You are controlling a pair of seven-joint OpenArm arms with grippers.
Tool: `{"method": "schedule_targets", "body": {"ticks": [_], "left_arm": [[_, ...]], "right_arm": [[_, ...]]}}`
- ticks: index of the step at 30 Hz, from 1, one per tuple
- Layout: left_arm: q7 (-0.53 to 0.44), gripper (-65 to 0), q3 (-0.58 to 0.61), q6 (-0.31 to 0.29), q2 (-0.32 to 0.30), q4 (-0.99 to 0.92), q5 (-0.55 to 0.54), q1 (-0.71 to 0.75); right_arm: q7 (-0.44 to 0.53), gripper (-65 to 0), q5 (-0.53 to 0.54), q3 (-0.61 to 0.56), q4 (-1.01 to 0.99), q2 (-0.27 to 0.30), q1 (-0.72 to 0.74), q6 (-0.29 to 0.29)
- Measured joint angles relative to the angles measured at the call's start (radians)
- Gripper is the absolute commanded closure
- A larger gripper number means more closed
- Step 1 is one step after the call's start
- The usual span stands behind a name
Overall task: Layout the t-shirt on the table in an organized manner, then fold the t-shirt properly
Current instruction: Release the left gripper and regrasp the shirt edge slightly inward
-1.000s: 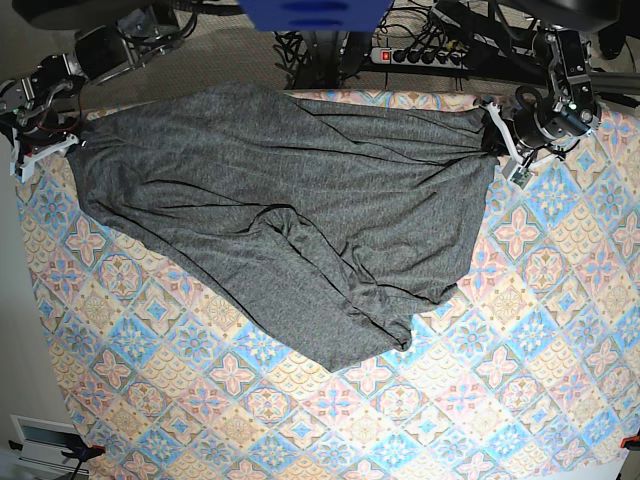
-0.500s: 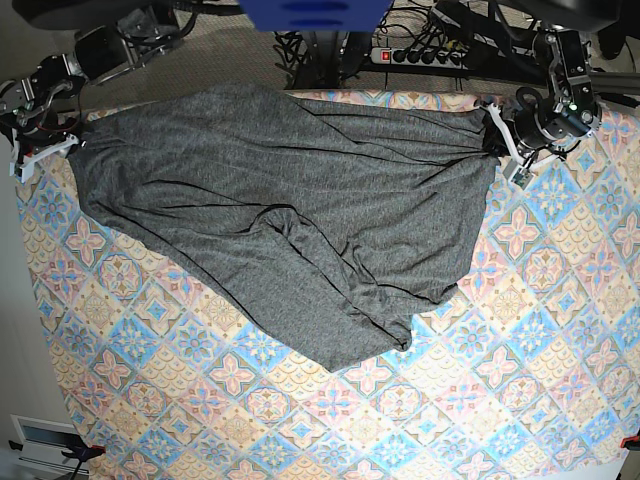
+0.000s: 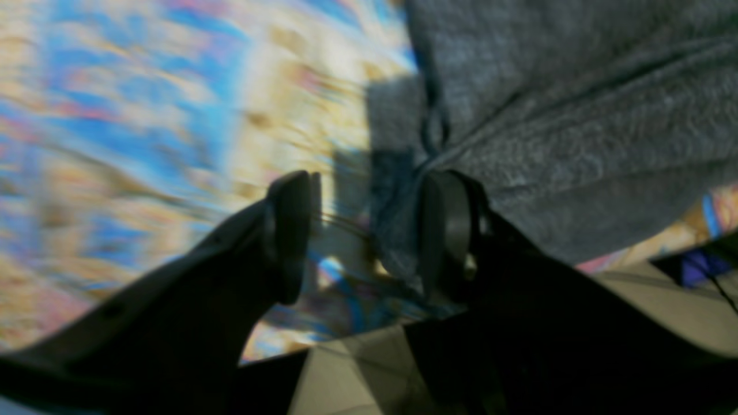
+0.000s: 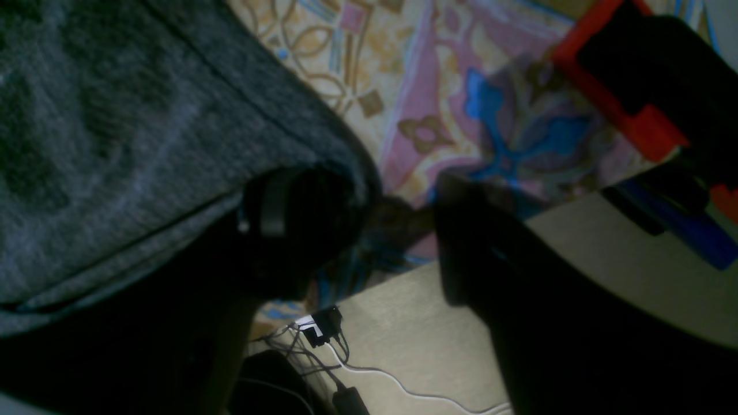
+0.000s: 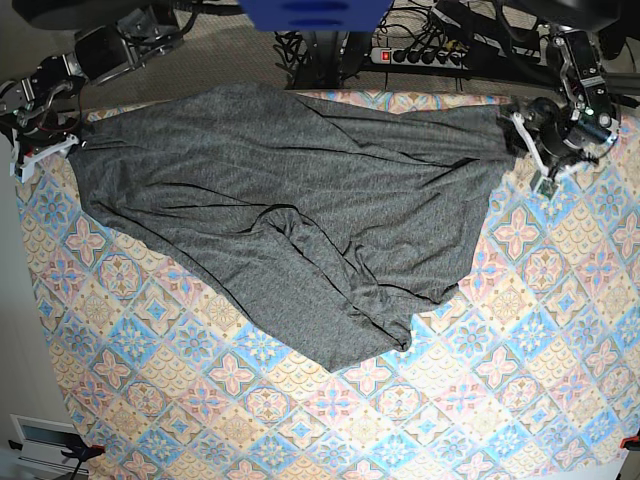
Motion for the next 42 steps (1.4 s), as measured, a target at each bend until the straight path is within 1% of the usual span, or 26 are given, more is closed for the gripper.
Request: {"method": "schedule_targets", "body": {"ticks": [2, 6, 8, 10, 15, 20, 23, 24, 26, 28, 29, 34, 37, 39, 41, 42], "left_arm": [[-0.015, -29.5, 0.004, -0.002, 0.005, 0.048, -0.012, -0.007], [-0.007, -29.5, 0.004, 0.000, 0.005, 0.112, 0.004, -0.006], [-0.004, -29.5, 0.003, 0.000, 0.031, 0.115, 0.006, -0.026], [-0.005, -29.5, 0.008, -0.001, 0.043, 0.115, 0.000, -0.044], [0.000, -29.5, 0.002, 0.000, 0.038, 0.116, 0.008, -0.037], [0.002, -29.5, 0.005, -0.003, 0.043, 0.116, 0.005, -0.067], [0.004, -29.5, 0.000, 0.000, 0.102, 0.116, 0.013, -0.164], [0.000, -29.5, 0.008, 0.000, 0.109, 0.116, 0.009, -0.188], [-0.008, -29.5, 0.010, -0.002, 0.117, 0.116, -0.003, -0.224], [-0.007, -29.5, 0.008, 0.000, 0.127, 0.119, 0.009, -0.234], [0.005, -29.5, 0.006, 0.000, 0.138, 0.119, 0.017, -0.234], [0.006, -29.5, 0.007, 0.000, 0.146, 0.117, 0.022, -0.232], [0.001, -29.5, 0.007, 0.000, 0.146, 0.117, 0.019, -0.216], [0.005, -29.5, 0.007, 0.000, 0.146, 0.117, 0.020, -0.216], [0.003, -29.5, 0.007, 0.000, 0.144, 0.117, 0.023, -0.216], [0.003, -29.5, 0.007, 0.000, 0.144, 0.116, 0.023, -0.216]], "right_arm": [[-0.001, -31.5, 0.000, -0.002, 0.000, 0.000, 0.001, 0.000], [0.000, -31.4, 0.000, -0.002, 0.000, 0.000, 0.000, 0.000], [0.000, -31.4, 0.000, -0.002, 0.000, 0.000, 0.000, 0.000], [-0.002, -31.4, -0.001, -0.022, 0.000, 0.001, -0.001, 0.000], [0.004, -31.3, -0.006, -0.117, 0.000, 0.007, -0.003, -0.001], [0.004, -31.3, -0.004, -0.147, 0.000, 0.006, -0.003, -0.001], [-0.005, -31.3, -0.019, -0.224, 0.009, 0.022, -0.009, -0.005], [-0.007, -31.3, -0.019, -0.255, 0.018, 0.030, -0.009, 0.000], [0.034, -31.3, -0.013, -0.298, 0.051, 0.032, -0.007, 0.000], [0.097, -31.3, 0.011, -0.307, 0.095, 0.030, -0.001, 0.006], [0.114, -31.3, 0.002, -0.312, 0.116, 0.033, 0.000, 0.005], [0.168, -31.3, -0.007, -0.346, 0.149, 0.056, -0.009, 0.007], [0.219, -31.3, -0.008, -0.351, 0.149, 0.058, -0.005, -0.013], [0.233, -31.3, -0.007, -0.357, 0.149, 0.058, -0.007, -0.010], [0.233, -31.3, -0.012, -0.397, 0.149, 0.060, -0.010, -0.015], [0.233, -31.3, -0.022, -0.437, 0.150, 0.064, -0.012, -0.018]]}}
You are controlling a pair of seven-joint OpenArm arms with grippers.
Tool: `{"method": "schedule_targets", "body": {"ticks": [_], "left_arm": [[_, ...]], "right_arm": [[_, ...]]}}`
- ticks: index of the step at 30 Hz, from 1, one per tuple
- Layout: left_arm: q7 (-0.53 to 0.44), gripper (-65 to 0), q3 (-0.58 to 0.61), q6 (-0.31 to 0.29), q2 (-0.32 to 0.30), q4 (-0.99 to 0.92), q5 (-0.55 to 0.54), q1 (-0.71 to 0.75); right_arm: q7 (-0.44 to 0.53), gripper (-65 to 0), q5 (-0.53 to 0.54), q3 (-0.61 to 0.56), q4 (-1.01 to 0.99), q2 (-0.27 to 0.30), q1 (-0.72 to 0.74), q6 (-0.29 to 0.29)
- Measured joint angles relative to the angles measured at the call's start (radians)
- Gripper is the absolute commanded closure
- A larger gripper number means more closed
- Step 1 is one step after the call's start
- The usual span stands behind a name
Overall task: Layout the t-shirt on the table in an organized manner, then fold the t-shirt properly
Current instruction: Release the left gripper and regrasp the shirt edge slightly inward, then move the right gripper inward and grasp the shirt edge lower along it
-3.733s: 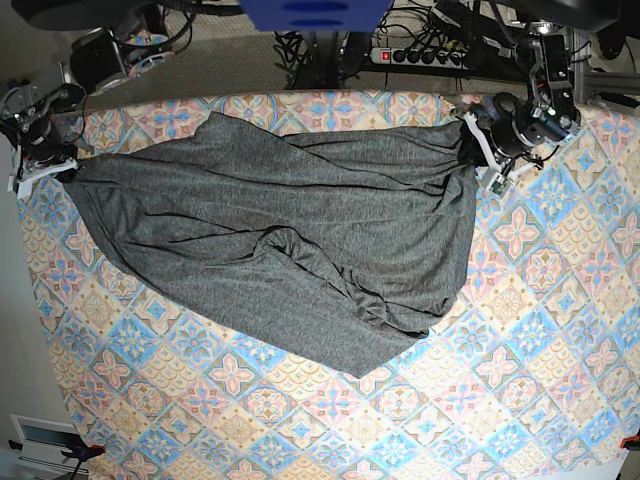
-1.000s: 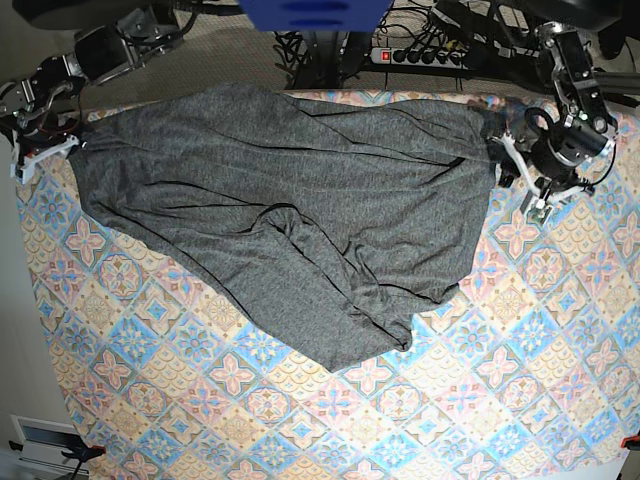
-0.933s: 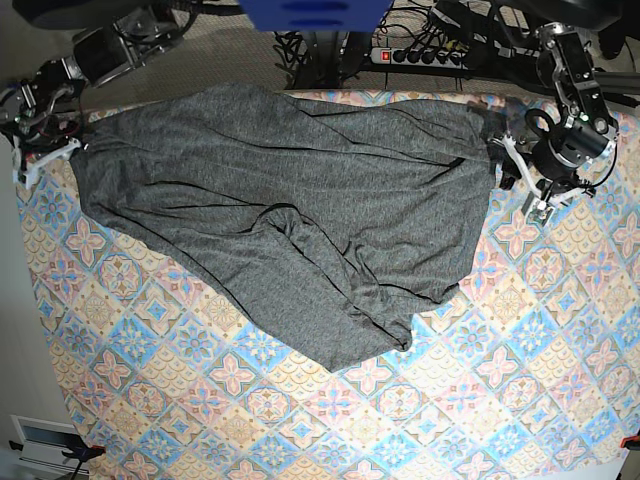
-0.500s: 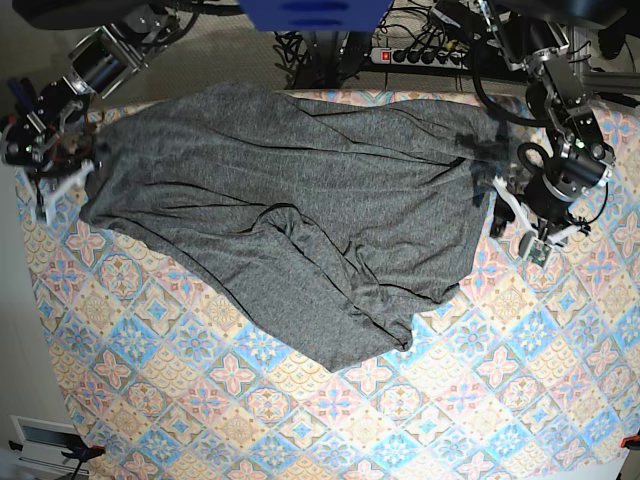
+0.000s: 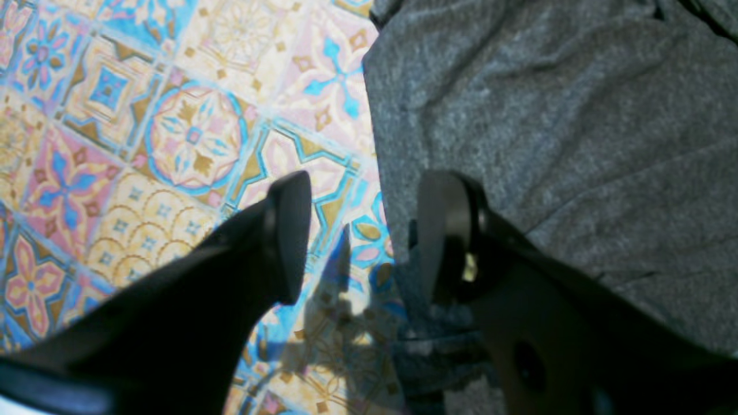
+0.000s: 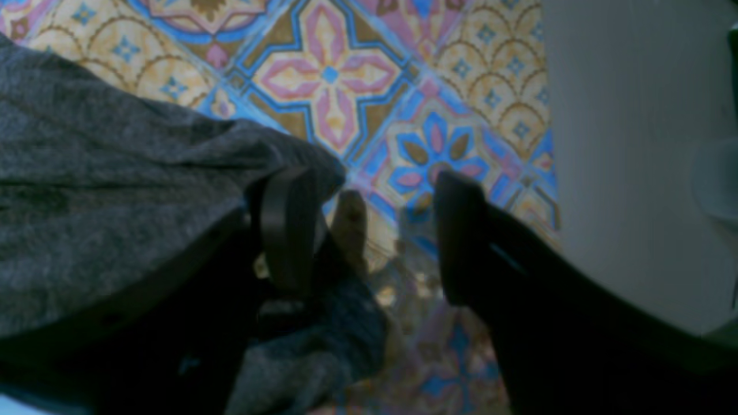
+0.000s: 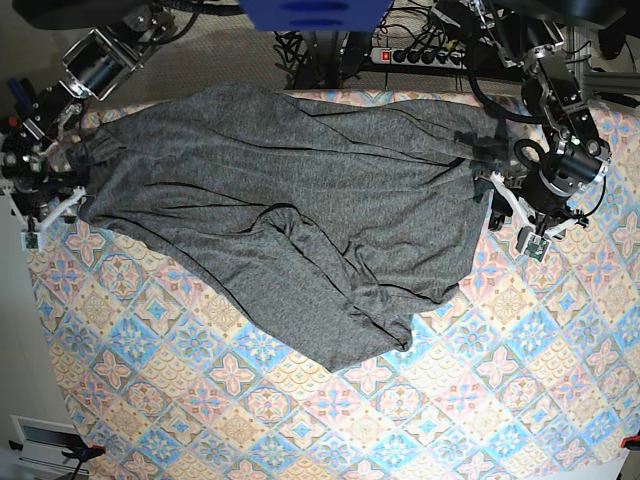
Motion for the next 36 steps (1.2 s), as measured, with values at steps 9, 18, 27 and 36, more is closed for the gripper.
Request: {"method": "schedule_targets", "body": {"ticks": [9, 18, 27, 36], "left_arm": [[0.001, -29.5, 0.000, 0.000, 0.002, 0.000, 0.001, 0.001], [-0.003, -29.5, 0.000, 0.000, 0.002, -0.002, 0.000, 0.046], [-0.003, -29.5, 0.000, 0.000, 0.002, -0.002, -0.001, 0.053], [-0.003, -29.5, -0.001, 0.000, 0.011, -0.002, -0.002, 0.053]], "right_arm": [[0.100, -31.3, 0.019, -0.446, 0.030, 0.035, 0.009, 0.015], [0.156, -31.3, 0.026, -0.629, -0.111, 0.051, 0.198, 0.008], [0.274, -31.3, 0.023, -0.759, -0.263, 0.065, 0.237, 0.008], [0.381, -31.3, 0.019, -0.758, -0.456, 0.073, 0.222, 0.005]]}}
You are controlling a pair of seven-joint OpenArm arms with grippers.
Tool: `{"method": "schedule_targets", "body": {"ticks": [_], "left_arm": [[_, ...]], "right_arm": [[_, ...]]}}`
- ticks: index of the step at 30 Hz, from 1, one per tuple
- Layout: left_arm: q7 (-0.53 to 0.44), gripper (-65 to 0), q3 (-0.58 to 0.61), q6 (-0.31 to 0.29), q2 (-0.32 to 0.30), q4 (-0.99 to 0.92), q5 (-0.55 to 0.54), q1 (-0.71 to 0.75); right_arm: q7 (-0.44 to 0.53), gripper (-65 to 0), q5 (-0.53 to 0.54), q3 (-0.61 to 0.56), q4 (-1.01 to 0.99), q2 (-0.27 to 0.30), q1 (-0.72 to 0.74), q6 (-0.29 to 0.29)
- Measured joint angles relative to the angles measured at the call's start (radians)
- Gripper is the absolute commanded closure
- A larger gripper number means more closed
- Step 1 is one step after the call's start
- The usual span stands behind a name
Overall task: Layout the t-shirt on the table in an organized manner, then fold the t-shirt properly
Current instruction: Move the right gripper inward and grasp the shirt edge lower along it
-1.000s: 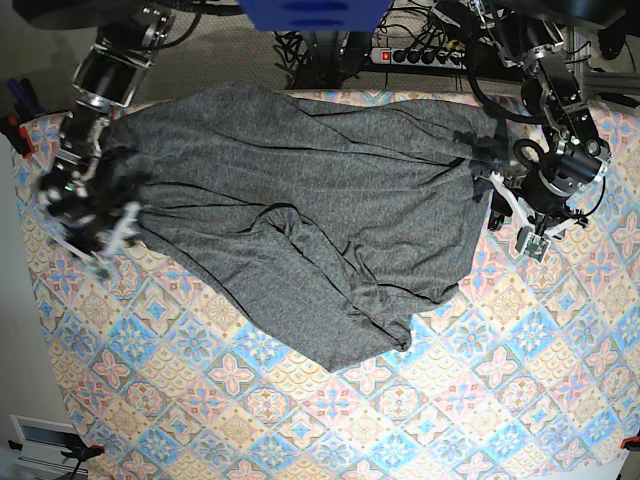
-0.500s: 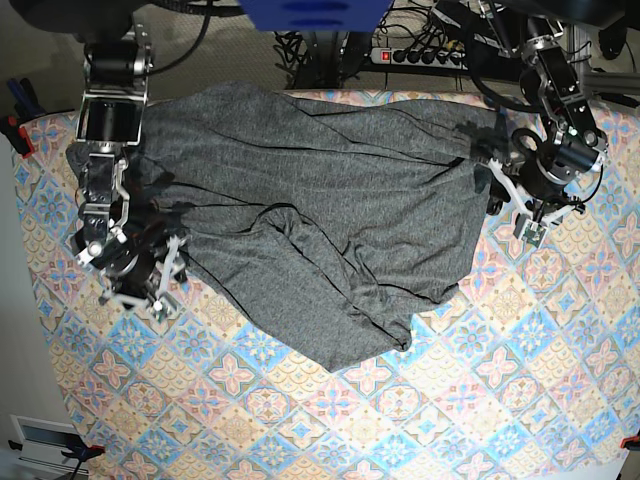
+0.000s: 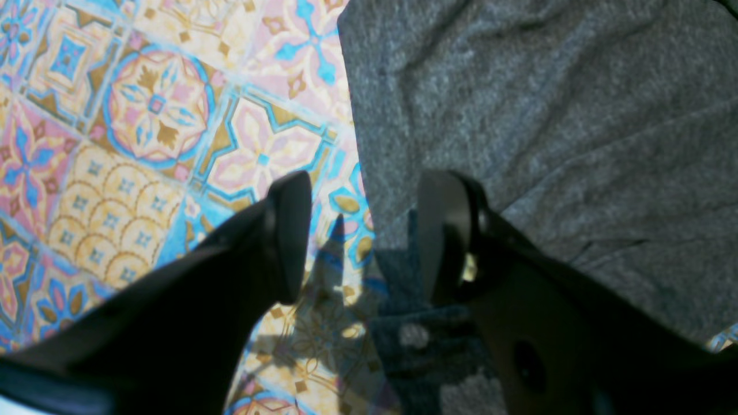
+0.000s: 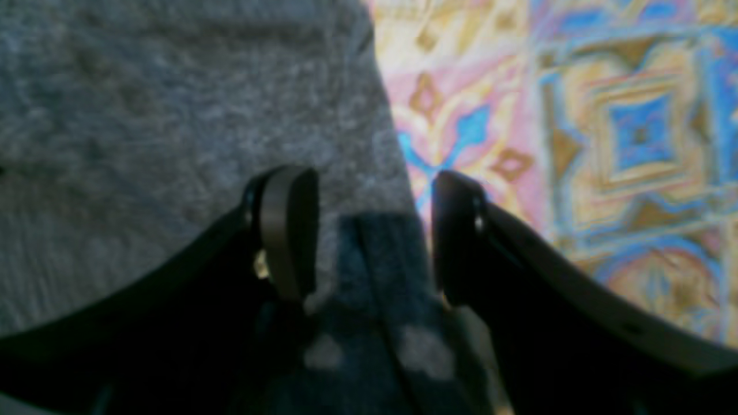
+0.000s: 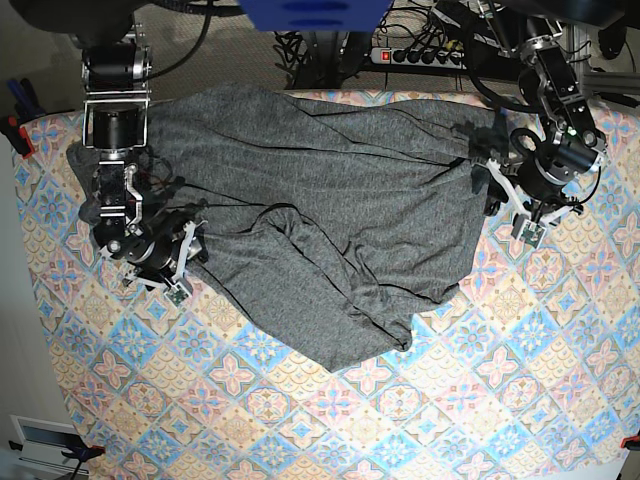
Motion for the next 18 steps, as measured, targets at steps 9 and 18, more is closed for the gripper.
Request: {"method": "schedule_targets", "body": {"ticks": [9, 18], "left_arm": [[0.000, -29.5, 0.001, 0.000, 0.010, 0.000, 0.002, -0.002], [0.000, -29.5, 0.001, 0.000, 0.014, 0.000, 0.002, -0.003]], "right_arm": [[0.114, -31.1, 0.023, 0.000, -0.156, 0.002, 0.058, 0.005], [0.141, -6.1, 0.027, -0.140, -0.151, 0.009, 0.072, -0.003]]}}
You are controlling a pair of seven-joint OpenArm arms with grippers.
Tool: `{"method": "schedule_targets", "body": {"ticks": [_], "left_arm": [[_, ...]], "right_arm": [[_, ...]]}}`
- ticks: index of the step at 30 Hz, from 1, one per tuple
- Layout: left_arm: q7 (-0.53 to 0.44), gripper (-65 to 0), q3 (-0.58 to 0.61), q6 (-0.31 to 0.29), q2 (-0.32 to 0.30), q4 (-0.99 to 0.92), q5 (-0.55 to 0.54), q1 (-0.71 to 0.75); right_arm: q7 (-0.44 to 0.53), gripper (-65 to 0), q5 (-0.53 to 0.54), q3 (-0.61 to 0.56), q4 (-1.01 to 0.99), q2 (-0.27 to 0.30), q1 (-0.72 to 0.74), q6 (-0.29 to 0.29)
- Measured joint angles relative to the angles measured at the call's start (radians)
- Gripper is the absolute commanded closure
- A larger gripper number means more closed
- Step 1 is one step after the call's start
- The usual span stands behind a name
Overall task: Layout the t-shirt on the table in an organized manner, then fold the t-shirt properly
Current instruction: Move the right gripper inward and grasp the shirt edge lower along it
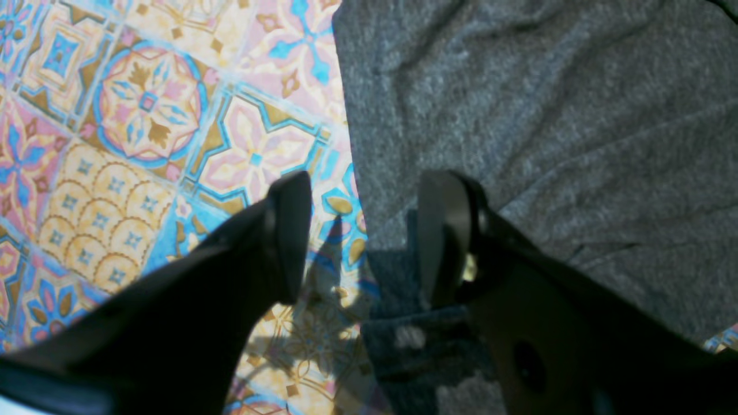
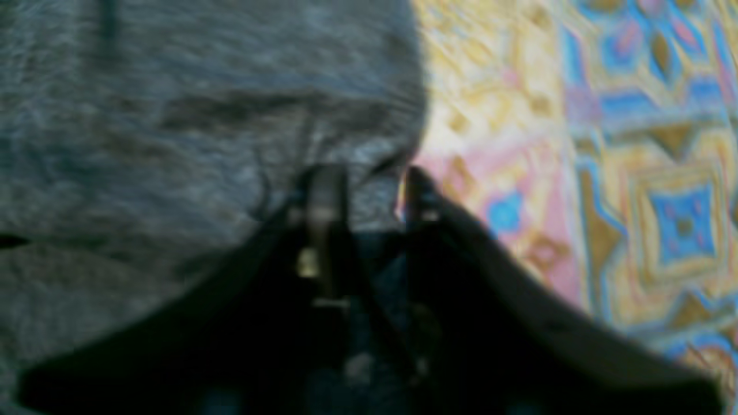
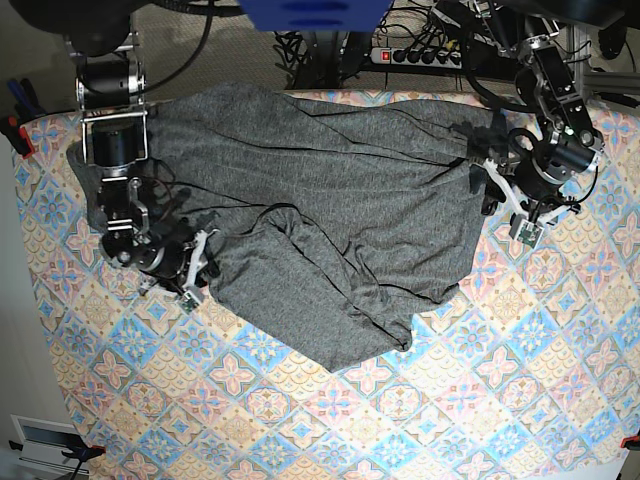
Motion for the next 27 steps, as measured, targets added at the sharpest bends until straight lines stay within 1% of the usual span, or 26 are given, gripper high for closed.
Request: {"method": "schedule_targets", "body": {"ticks": [1, 2, 5, 7, 10, 12, 13, 15, 17, 19, 23, 27], "left_arm": [[0.000, -29.5, 0.000, 0.000, 0.006, 0.000, 0.000, -0.002], [0.000, -29.5, -0.001, 0.001, 0.017, 0.000, 0.001, -0.002], [0.000, -29.5, 0.000, 0.000, 0.027, 0.000, -0.001, 0.000], [0.000, -29.5, 0.000, 0.000, 0.034, 0.000, 0.000, -0.001], [0.000, -29.5, 0.000, 0.000, 0.041, 0.000, 0.001, 0.000], [0.001, -29.5, 0.006, 0.000, 0.041, 0.000, 0.001, -0.002], [0.001, -29.5, 0.018, 0.001, 0.041, 0.000, 0.002, -0.002], [0.000, -29.5, 0.039, 0.000, 0.041, 0.000, 0.000, -0.002], [-0.001, -29.5, 0.049, 0.001, 0.041, -0.002, -0.002, -0.004], [0.000, -29.5, 0.051, 0.000, 0.041, -0.002, 0.002, -0.004], [0.000, -29.5, 0.055, 0.000, 0.043, -0.002, 0.001, 0.001], [0.000, -29.5, 0.054, 0.000, 0.043, -0.002, 0.000, -0.005]], "right_arm": [[0.002, -2.3, 0.000, 0.000, 0.000, 0.000, -0.001, 0.000], [0.002, 0.0, 0.003, 0.000, 0.001, 0.000, -0.003, 0.000], [-0.006, -1.7, 0.003, 0.043, 0.002, -0.008, -0.005, 0.000], [-0.011, -0.4, 0.002, 0.077, 0.013, -0.014, -0.012, 0.005], [-0.076, 0.0, -0.039, 0.132, 0.095, -0.022, -0.034, 0.001], [-0.075, 0.0, -0.039, 0.176, 0.172, -0.015, -0.048, 0.006], [-0.070, 0.0, -0.029, 0.209, 0.216, -0.014, -0.060, 0.000], [-0.075, 0.0, -0.020, 0.272, 0.288, -0.010, -0.101, -0.003], [-0.114, 0.0, -0.037, 0.325, 0.355, -0.011, -0.154, -0.004], [-0.137, 0.0, -0.048, 0.367, 0.422, -0.014, -0.203, 0.008], [-0.126, 0.0, -0.031, 0.435, 0.544, -0.016, -0.251, -0.003], [-0.132, 0.0, -0.027, 0.517, 0.644, -0.024, -0.339, 0.007]]}}
